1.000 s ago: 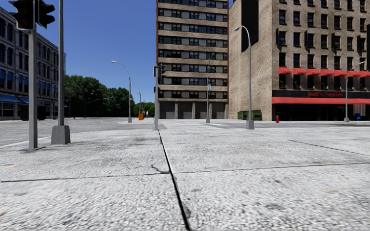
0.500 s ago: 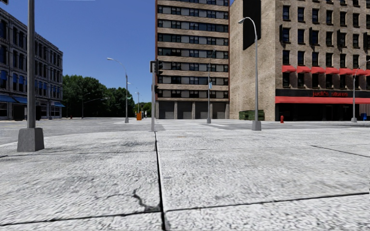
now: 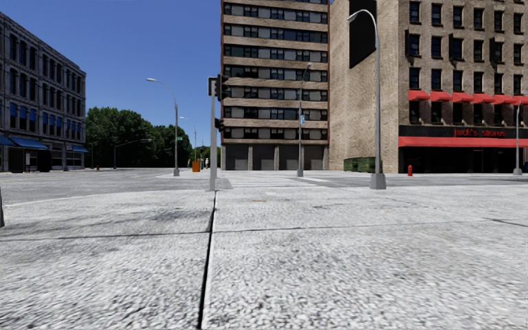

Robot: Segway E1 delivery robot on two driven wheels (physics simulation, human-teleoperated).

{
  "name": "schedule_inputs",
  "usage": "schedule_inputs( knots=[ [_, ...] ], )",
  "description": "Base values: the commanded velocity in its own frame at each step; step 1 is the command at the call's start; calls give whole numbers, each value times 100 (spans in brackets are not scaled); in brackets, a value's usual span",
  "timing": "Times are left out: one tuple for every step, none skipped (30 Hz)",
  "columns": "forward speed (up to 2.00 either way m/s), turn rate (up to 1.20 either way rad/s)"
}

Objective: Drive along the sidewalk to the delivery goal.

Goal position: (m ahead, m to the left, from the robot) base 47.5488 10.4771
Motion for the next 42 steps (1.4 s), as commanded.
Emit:
schedule_inputs(
  knots=[
    [200, 0],
    [200, 0],
    [200, 0],
    [200, 0],
    [200, -37],
    [200, -54],
    [200, -59],
    [200, -60],
    [200, -60],
    [200, -60],
    [200, -60],
    [200, -60],
    [200, -60],
    [200, -60],
    [200, -60],
    [200, -60],
    [200, -60],
    [200, -60],
    [200, -45],
    [200, -2],
    [200, 0],
    [200, 0],
    [200, 0],
    [200, 0],
    [200, 0],
    [200, 0],
    [200, 0],
    [200, 0],
    [200, 0],
    [200, 0],
    [200, 0],
    [200, 0],
    [200, 0],
    [200, 0],
    [200, 0],
    [200, 0],
    [200, 0],
    [200, 0],
    [200, 0],
    [200, 0],
    [200, 0],
    [200, 0]
  ],
)
